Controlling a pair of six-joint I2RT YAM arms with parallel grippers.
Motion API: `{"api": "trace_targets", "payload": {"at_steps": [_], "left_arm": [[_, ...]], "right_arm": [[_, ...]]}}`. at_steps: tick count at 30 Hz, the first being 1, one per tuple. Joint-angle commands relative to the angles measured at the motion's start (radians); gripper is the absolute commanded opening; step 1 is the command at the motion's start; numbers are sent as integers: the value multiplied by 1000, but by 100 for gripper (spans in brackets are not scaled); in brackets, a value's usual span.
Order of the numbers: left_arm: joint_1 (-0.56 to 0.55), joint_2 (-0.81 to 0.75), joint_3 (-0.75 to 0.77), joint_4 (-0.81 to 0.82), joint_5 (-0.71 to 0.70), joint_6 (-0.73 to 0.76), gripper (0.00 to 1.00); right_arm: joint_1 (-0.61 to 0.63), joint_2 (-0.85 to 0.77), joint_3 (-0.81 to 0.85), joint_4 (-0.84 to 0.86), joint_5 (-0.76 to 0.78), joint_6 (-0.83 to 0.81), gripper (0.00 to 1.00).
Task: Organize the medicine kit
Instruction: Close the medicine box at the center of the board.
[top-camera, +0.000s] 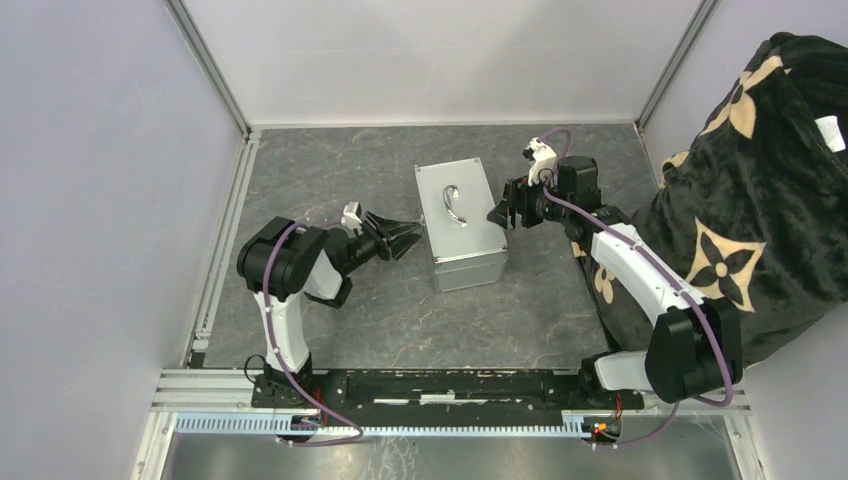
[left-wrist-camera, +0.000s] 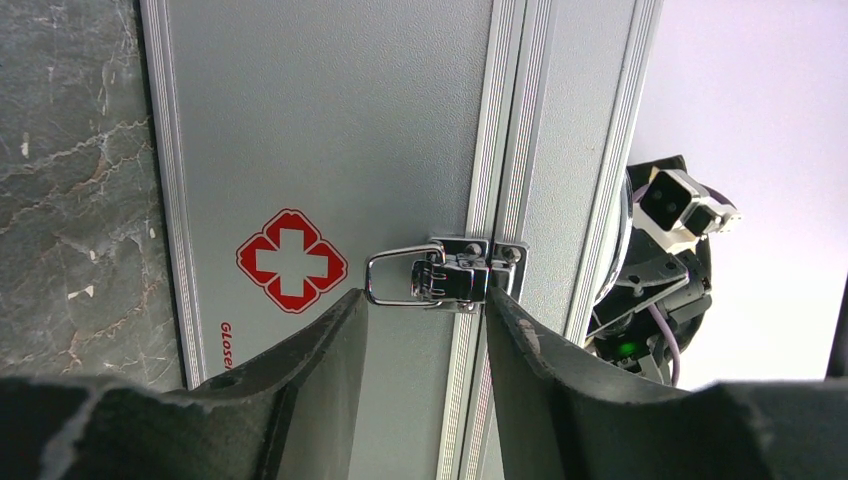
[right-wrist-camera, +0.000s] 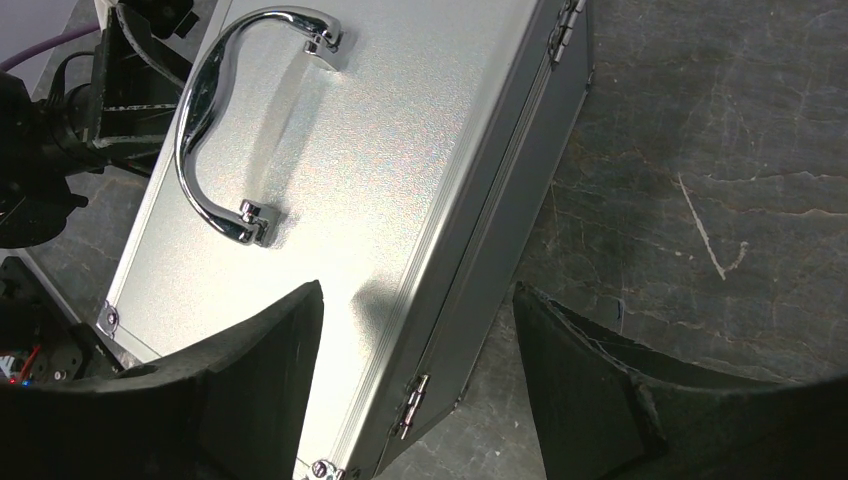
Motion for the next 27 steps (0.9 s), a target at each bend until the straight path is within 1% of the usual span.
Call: {"api": "trace_targets", "payload": {"at_steps": [1,8,12,19,22,27], "left_arm": [[-6,-8,11,239,29,-7,53],[-6,-19,17,240,30,-11,50],[-6,-25,18,239,31,-14,47],[-5,-29,-4,239,25,-10,45],[1,-31,-21,239,24,-3,48],[45,-43,-50,240,31,2,50]], "right_arm": [[8,22,30,26,1,25,73],[20,60,30,35,-42,44,56],[31,83,34,34,-54,43,50],[41,101,34,23,-56,29,50],[42,105,34,20,-54,26,52],[45,111,41,16,-46,23,53]]}}
